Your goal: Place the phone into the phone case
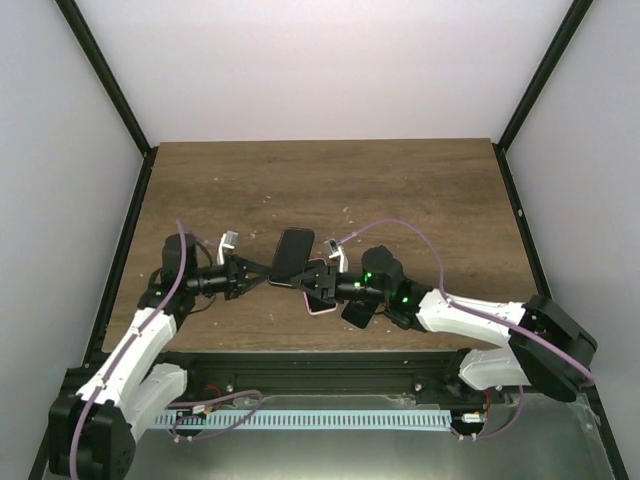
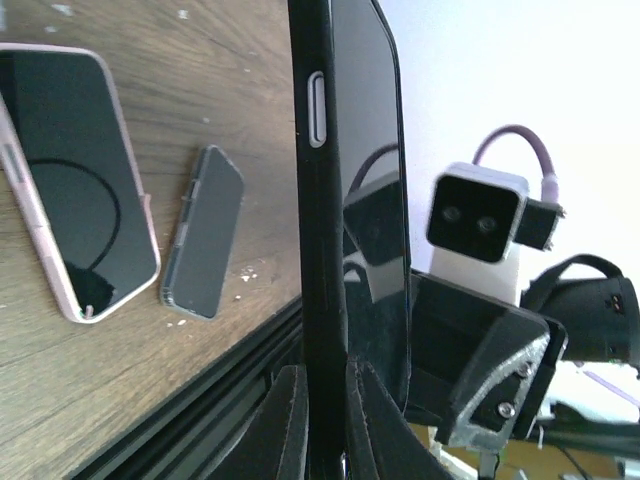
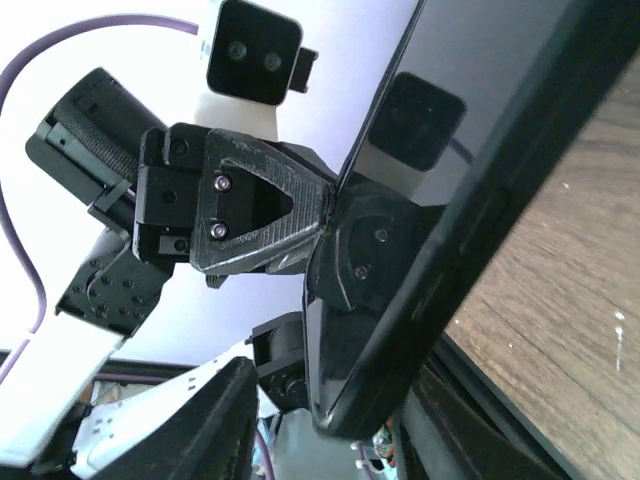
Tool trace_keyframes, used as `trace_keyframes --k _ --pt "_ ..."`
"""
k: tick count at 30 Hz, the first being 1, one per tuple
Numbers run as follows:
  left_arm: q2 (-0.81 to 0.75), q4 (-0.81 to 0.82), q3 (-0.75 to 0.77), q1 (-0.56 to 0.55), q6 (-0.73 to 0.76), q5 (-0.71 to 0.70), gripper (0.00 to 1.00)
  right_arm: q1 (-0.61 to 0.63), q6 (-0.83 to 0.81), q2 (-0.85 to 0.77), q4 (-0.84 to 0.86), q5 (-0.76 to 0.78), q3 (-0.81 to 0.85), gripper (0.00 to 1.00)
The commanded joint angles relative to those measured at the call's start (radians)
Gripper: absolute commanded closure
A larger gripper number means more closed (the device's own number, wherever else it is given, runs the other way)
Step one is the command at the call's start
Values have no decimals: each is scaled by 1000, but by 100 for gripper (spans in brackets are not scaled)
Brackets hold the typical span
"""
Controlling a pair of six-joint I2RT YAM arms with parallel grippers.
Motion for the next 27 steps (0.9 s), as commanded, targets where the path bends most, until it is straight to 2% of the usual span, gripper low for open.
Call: trace_keyframes --k 1,7,15,21,27 --pt "54 5 22 26 22 -51 100 -33 -38 -38 -18 15 -33 57" --pt "174 -79 38 53 142 -191 100 -43 -90 -195 -189 115 -71 23" --pt "305 -101 32 60 199 -386 100 -46 -135 -362 -342 198 -86 1" --pt "330 -129 22 60 214 -472 99 -46 -159 -430 -437 243 -83 0" --pt "314 -187 27 60 222 -511 77 -47 -181 -469 -546 302 -52 0"
